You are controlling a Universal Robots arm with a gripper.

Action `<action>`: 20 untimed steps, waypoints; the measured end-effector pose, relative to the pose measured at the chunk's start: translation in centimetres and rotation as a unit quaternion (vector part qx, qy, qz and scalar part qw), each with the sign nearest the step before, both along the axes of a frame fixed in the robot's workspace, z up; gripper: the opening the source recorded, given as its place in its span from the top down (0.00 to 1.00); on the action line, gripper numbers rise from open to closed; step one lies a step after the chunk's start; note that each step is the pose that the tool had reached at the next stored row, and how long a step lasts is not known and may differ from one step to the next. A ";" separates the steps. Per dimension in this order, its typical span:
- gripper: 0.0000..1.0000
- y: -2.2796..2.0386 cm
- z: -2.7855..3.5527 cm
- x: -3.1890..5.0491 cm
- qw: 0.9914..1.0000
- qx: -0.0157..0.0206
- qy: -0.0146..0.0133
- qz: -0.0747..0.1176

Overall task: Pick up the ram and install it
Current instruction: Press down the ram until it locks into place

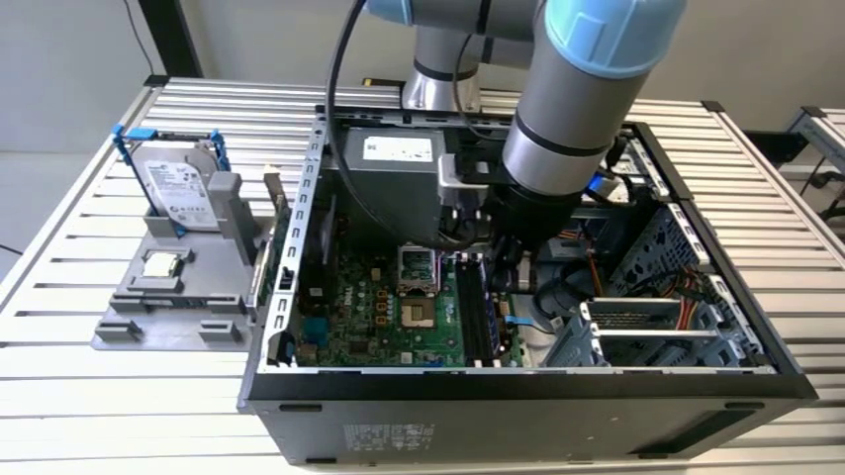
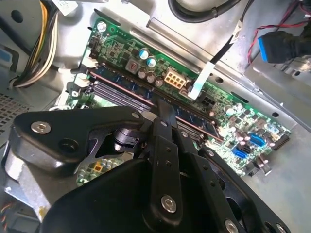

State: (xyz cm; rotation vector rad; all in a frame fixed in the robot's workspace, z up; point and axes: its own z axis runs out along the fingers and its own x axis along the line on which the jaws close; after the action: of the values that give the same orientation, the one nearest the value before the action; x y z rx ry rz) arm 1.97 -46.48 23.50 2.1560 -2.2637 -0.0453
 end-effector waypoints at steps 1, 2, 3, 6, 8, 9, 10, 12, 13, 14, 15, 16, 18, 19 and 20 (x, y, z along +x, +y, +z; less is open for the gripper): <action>1.00 0.00 -0.11 -0.06 1.000 0.000 0.000 0.000; 1.00 0.00 -0.19 -0.09 1.000 0.000 0.000 0.000; 1.00 0.00 -0.28 -0.08 1.000 0.000 0.000 0.000; 1.00 0.00 -0.63 -0.08 1.000 0.000 0.000 0.000; 1.00 0.00 -1.00 -0.09 1.000 0.000 0.000 0.000; 1.00 -0.01 -1.15 -0.09 1.000 -0.001 0.000 0.000; 1.00 -0.02 -1.31 -0.09 1.000 -0.001 0.000 0.000; 1.00 -0.02 -1.67 -0.09 1.000 -0.001 0.000 0.000; 1.00 -0.02 -1.80 -0.09 1.000 -0.001 0.000 0.000; 1.00 0.00 -1.82 -0.09 1.000 -0.001 0.000 0.000; 1.00 0.03 -1.52 -0.08 1.000 -0.001 0.000 0.000; 1.00 0.05 -1.27 -0.08 1.000 0.001 0.000 0.000; 1.00 0.01 -0.31 -0.08 1.000 0.000 0.000 0.000; 1.00 0.01 0.13 -0.08 1.000 0.000 0.000 0.000; 1.00 0.00 0.59 -0.09 1.000 0.000 0.000 0.000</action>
State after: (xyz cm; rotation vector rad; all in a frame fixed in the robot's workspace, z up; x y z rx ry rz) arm 1.88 -46.48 24.09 2.1558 -2.2635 -0.0448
